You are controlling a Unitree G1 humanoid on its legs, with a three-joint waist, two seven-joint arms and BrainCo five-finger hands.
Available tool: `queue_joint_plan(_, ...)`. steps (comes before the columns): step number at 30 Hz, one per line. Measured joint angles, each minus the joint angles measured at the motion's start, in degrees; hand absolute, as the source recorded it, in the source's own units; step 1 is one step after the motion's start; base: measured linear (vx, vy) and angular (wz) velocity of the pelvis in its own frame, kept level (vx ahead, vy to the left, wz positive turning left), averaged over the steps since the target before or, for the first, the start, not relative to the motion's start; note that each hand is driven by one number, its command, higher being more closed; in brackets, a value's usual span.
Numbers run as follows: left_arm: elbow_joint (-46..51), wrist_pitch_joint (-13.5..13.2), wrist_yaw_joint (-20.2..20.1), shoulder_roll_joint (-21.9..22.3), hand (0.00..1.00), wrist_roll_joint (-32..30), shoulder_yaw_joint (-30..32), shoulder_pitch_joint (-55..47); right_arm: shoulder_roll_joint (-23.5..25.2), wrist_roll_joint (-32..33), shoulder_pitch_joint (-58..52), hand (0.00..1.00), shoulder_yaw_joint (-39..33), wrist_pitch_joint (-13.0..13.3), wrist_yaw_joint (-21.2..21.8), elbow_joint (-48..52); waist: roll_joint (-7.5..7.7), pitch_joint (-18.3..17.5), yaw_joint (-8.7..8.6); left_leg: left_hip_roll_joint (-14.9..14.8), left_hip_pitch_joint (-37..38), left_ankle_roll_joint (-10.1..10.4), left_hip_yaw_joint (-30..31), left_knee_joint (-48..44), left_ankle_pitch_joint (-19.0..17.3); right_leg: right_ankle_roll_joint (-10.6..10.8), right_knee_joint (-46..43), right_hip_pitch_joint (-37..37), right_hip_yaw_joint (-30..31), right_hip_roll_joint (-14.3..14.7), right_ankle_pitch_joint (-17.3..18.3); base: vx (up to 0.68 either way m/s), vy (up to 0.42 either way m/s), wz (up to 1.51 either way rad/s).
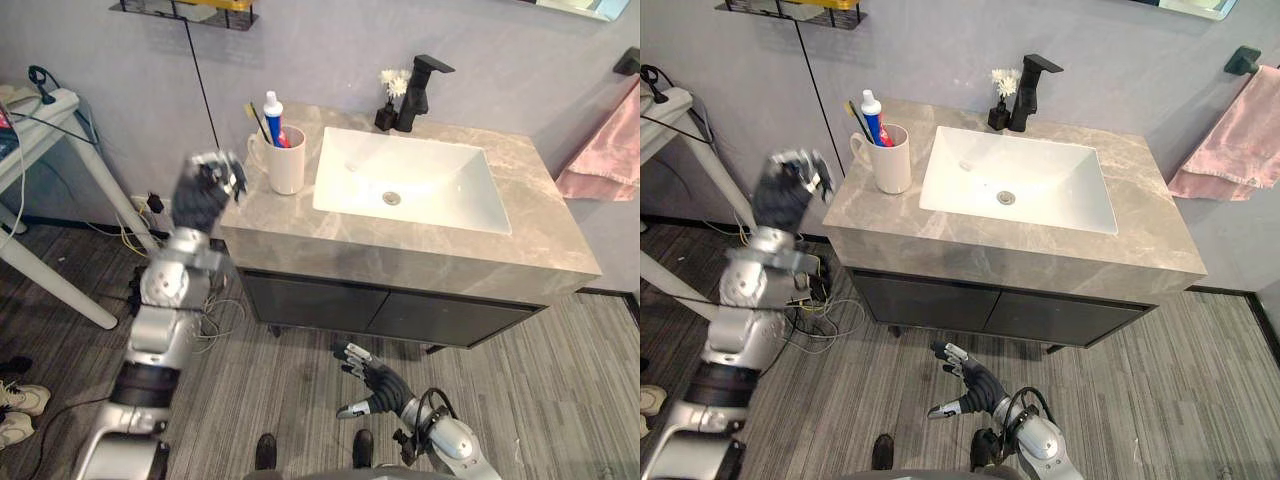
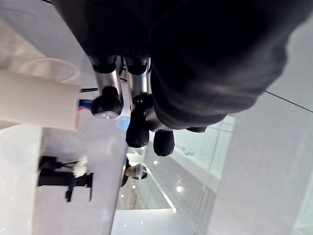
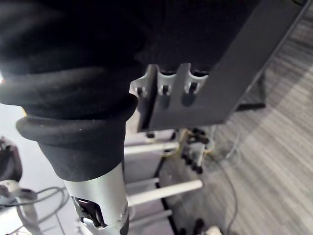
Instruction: Organize washtable
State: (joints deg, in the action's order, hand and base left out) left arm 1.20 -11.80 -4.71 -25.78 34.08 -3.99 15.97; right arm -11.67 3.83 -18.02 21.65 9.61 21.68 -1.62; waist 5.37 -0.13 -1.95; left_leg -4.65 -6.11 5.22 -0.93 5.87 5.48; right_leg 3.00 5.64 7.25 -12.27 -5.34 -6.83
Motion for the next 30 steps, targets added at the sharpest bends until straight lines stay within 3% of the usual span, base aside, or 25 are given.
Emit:
queue_joint_plan(5,-3.21,1.62,-1.44,0.83,1.00,-1.44,-2.96,0.98,-0.33,0.00,0.05,0.00,0.07,-0.18,0.02,0.00,0.02,-0.09,-0.32,-0.25,-0.18,0.20,-0.55,-0.01,-0.05,-0.01,0.00,0.18,0.46,-0.20,-0.16,0.01,0.003,-0.07)
queue_joint_plan(14,-17.29,3.20,0.17,0.02,1.00,-3.43,-3.40,12.71,-1.19,0.05,0.13,0.00,-0.72,-1.14,-0.26,0.32,0.66,0.11,-0.42,-0.50,-1.51,-0.13,-2.51,-0.37,0.15,-0.06,-0.01,3.01,3.22,0.21,-1.92,0.02,-0.001,-0.16)
queue_joint_plan(19,-22.81,3.82,1.14,-3.86,1.00,-4.61,-5.30,21.21,-1.16,0.06,0.24,0.00,-1.15,-1.15,-0.51,0.83,1.87,2.26,-0.56,-0.52,-1.94,0.13,-4.04,-0.37,-0.06,0.11,0.00,4.31,4.80,0.28,-2.10,-0.01,0.005,-0.14)
queue_joint_plan(24,-28.12,4.34,1.20,-6.44,1.00,-5.02,-5.30,23.12,-1.15,0.07,0.32,0.00,-1.16,-1.15,-0.73,0.92,2.47,4.74,-0.60,-0.50,-2.51,0.11,-4.69,-0.39,-0.06,0.09,0.00,5.26,5.45,0.31,-2.32,0.00,0.005,-0.07)
queue_joint_plan(30,-31.20,5.07,1.20,-6.91,1.00,-5.00,-5.23,24.84,-1.14,0.10,0.37,0.00,-1.31,-1.16,-1.70,1.81,2.85,6.40,-0.62,-0.38,-3.36,-0.14,-4.79,-0.42,0.11,0.10,-0.01,6.14,5.50,0.22,-2.72,0.02,0.005,-0.01)
